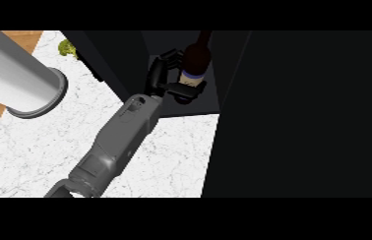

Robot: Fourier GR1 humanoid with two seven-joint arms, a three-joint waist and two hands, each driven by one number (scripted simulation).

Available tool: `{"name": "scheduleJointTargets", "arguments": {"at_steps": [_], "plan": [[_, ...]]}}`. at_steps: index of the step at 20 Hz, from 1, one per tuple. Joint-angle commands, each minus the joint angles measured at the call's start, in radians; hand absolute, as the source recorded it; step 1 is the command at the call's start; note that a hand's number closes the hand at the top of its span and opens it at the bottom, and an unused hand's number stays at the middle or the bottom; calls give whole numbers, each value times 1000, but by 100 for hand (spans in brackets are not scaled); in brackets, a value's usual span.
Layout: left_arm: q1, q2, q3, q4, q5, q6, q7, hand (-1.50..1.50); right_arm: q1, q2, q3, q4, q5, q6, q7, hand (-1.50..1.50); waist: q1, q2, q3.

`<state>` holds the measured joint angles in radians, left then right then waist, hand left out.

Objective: Pick up the wine, place it into the cabinet and close the cabinet

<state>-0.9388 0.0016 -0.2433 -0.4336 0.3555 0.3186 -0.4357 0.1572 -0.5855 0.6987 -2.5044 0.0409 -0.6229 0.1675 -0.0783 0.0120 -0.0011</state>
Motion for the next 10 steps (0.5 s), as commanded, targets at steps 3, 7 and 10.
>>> {"name": "scheduleJointTargets", "arguments": {"at_steps": [3,7,10], "plan": [[-67,-2,49,125,54,10,-20,150,73,-27,14,-159,-47,19,18,-150,-16,8,0],[-95,-2,89,183,73,-1,-52,150,89,-16,40,-140,-42,18,-21,-150,-23,11,0],[-127,-2,102,224,78,22,-33,150,78,-19,68,-147,-37,30,-4,-150,-39,16,-1]]}}
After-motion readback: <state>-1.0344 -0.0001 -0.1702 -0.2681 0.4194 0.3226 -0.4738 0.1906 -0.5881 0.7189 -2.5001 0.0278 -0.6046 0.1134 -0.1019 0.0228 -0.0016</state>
